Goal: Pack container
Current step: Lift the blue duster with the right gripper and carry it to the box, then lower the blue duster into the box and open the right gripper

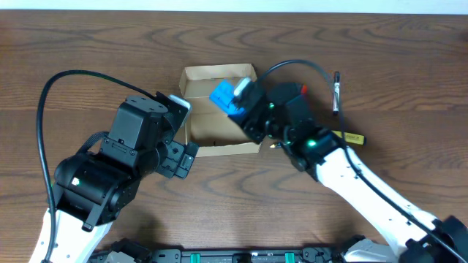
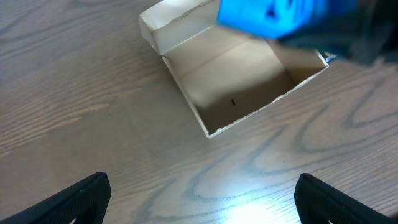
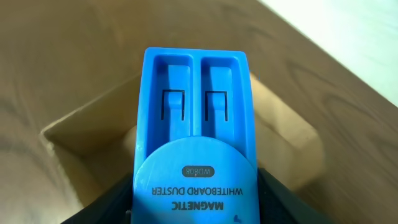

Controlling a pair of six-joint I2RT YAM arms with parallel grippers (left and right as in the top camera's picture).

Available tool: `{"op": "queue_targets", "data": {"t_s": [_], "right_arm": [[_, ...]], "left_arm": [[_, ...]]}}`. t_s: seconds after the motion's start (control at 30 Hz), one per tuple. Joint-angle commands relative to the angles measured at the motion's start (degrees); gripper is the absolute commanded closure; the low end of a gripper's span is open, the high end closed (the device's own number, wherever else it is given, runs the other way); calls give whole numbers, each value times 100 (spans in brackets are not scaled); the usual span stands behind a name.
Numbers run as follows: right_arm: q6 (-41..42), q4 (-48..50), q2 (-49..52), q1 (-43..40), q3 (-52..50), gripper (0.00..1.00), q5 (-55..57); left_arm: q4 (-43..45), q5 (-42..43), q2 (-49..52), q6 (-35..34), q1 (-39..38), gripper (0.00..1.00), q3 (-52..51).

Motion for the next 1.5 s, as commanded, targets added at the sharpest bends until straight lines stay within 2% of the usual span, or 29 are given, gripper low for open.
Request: {"op": "queue_targets", "data": {"t_s": [0.0,0.17,0.33,0.5,1.23,1.37,1.47], "right_arm": [[-953,46,352,179,7,77,-404],[-1346,328,872,223,7,81,-881],[-1451,796,1222,223,7,78,-1132],[-2116,911,1512,223,9,77,-1449],[-2315,846,1582,103,37,73,-1464],[-2295,531,1390,28,247,67,-1467],[-2420,-260,1353,24,654,67,-1467]], "left_arm": [[-20,-2,4,35,17,5,28],[-20,-2,4,35,17,5,28],[-20,-2,4,35,17,5,28],[-20,-2,4,35,17,5,28],[-20,-2,4,35,17,5,28],[-20,-2,4,37,17,5,28],[-20,-2,4,35,17,5,28]]}}
